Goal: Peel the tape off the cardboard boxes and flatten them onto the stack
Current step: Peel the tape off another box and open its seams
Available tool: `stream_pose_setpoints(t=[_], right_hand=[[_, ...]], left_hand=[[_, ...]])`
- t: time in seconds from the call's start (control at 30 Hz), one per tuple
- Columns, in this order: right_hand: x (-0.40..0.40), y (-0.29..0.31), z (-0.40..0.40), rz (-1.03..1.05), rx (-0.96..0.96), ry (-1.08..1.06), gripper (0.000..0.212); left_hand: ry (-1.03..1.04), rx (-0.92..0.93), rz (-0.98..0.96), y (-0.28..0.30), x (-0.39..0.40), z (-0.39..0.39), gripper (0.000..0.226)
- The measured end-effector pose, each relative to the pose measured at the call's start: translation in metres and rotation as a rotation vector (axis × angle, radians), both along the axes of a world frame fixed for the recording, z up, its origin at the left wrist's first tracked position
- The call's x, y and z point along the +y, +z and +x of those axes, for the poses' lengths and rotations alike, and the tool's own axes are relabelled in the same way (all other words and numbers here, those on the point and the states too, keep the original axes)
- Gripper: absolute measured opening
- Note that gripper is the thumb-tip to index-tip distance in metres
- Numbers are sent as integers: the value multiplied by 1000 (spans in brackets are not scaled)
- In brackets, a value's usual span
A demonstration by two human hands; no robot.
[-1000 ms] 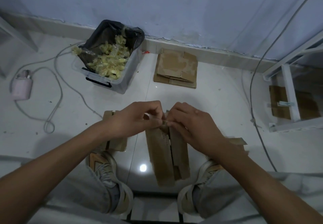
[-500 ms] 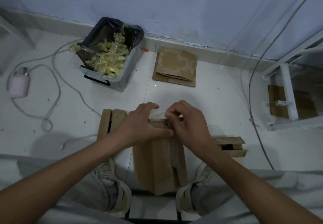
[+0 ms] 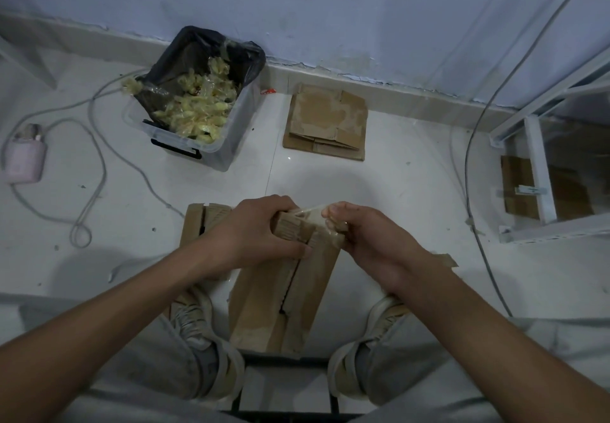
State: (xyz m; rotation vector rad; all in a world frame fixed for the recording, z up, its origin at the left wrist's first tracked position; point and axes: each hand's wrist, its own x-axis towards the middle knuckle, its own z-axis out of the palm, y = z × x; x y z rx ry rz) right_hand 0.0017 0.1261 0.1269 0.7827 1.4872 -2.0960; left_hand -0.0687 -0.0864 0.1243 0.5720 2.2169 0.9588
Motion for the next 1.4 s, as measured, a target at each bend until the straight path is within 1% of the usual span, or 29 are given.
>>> stream_pose_setpoints(t=[0.07, 0.1, 0.17, 0.23, 0.3, 0.33, 0.4, 0.43, 0.47, 0.57, 0.67, 0.73, 0.83, 0.87, 0.9, 0.93, 1.0, 1.03, 1.1, 1.13, 1.17, 1.23, 1.27, 1.33, 1.4], right_hand=[[1, 2, 1, -31, -29, -26, 21], [1, 3, 0, -13, -18, -24, 21], [3, 8, 0, 110, 53, 52, 22], [4, 15, -3, 258, 113, 203, 24], [1, 19, -7, 380, 118, 349, 30], [-2, 20, -6, 442, 150, 395, 30], [-7, 15, -4, 577, 276, 404, 23], [-8, 11, -3, 597, 324, 368, 19], [-7, 10, -3, 575, 341, 325, 17], [1, 11, -4, 397, 270, 217, 18], [7, 16, -4, 349, 285, 271, 23], [10, 19, -6, 415, 364, 332, 31], [13, 20, -13, 517, 455, 445, 52], [14, 18, -14, 530, 474, 479, 60], [12, 15, -14, 550, 491, 483, 63], [11, 12, -12, 563, 496, 459, 56], [8, 10, -8, 613, 510, 370, 25], [8, 8, -7, 627, 496, 355, 18], [9, 6, -8, 601, 362, 394, 23], [11, 5, -9, 607, 293, 431, 21], [11, 6, -10, 646, 252, 470, 18], [11, 5, -10, 693, 222, 520, 21], [11, 4, -9, 661, 218, 517, 22], [11, 6, -10, 515, 202, 451, 21], [13, 9, -13, 346, 185, 328, 20]], left_hand=[[5, -20, 6, 2, 0, -2, 44], [13, -21, 7, 4, -1, -3, 48], [19, -5, 9, 6, -5, -6, 54], [-20, 42, 1, 8, -7, -6, 56], [-107, 152, -33, 7, -4, -2, 56], [-146, 210, -48, 6, -1, 1, 56], [-180, 280, -60, 5, 4, 4, 55], [-177, 289, -61, 4, 4, 5, 56], [-168, 285, -57, 4, 2, 4, 58], [-112, 240, -26, 4, -4, -1, 59], [-75, 236, -19, 3, -6, -4, 60], [-67, 245, -31, 3, -6, -6, 60], [-53, 276, -46, 1, -10, -9, 61], [-47, 287, -54, 1, -11, -10, 64], [-43, 300, -65, 0, -11, -11, 69], [-42, 313, -75, 0, -12, -11, 72], [-44, 342, -83, -1, -11, -11, 75], [-48, 362, -89, 0, -10, -10, 75], [-56, 406, -110, -1, -11, -10, 73], [-58, 418, -117, -2, -11, -10, 72], [-64, 423, -119, -3, -12, -10, 72], [-96, 417, -117, -4, -12, -10, 71], [-115, 404, -115, -5, -11, -10, 71], [-106, 353, -99, -5, -10, -10, 77], [1, 321, -68, -2, -9, -9, 85]])
